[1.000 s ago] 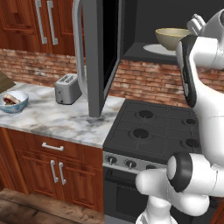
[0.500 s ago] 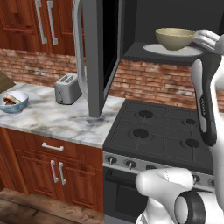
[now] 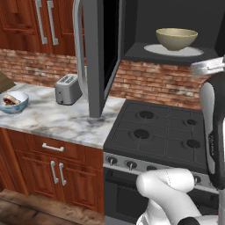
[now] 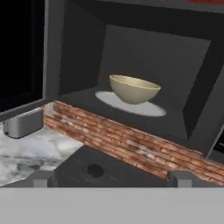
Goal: Place the bowl containing the garlic and chicken drumstick in the microwave. Close the microwave door and press the start button to microwave the meal.
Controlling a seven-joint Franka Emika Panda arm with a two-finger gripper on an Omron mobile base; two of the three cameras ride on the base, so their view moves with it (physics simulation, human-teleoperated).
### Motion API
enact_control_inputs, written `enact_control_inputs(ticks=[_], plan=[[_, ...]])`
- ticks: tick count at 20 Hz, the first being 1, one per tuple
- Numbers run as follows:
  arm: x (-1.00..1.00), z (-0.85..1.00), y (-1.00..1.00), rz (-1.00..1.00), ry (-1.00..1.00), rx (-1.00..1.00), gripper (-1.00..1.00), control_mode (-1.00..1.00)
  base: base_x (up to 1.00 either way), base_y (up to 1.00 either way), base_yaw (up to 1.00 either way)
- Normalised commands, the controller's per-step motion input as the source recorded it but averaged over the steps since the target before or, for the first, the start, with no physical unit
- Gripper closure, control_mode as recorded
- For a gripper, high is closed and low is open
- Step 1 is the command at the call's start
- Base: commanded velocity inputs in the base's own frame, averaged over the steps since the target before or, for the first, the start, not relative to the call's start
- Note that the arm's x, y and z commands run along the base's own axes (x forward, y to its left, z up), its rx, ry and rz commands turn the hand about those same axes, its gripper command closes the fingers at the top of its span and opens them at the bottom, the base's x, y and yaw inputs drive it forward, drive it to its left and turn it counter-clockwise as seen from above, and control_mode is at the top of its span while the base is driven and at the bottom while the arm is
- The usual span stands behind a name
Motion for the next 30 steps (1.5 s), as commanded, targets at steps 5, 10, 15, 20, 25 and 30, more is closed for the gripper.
enact_control_inputs(ticks=[5, 10, 15, 20, 25, 30], plan=[[-0.63, 0.03, 0.66, 0.09, 0.32, -0.69, -1.0, -1.0, 0.0, 0.0, 0.0], [-0.51, 0.04, 0.75, 0.03, 0.2, -0.58, -1.0, -1.0, 0.0, 0.0, 0.0], [-0.36, 0.03, 0.67, 0.01, 0.05, -0.48, -1.0, -1.0, 0.0, 0.0, 0.0], [-0.1, 0.02, 0.65, 0.0, 0.0, -0.38, -1.0, -1.0, 0.0, 0.0, 0.0], [-0.08, 0.0, 0.69, 0.0, -0.02, -0.31, -1.0, -1.0, 0.0, 0.0, 0.0], [-0.09, 0.0, 0.68, 0.0, -0.04, -0.26, -1.0, -1.0, 0.0, 0.0, 0.0]])
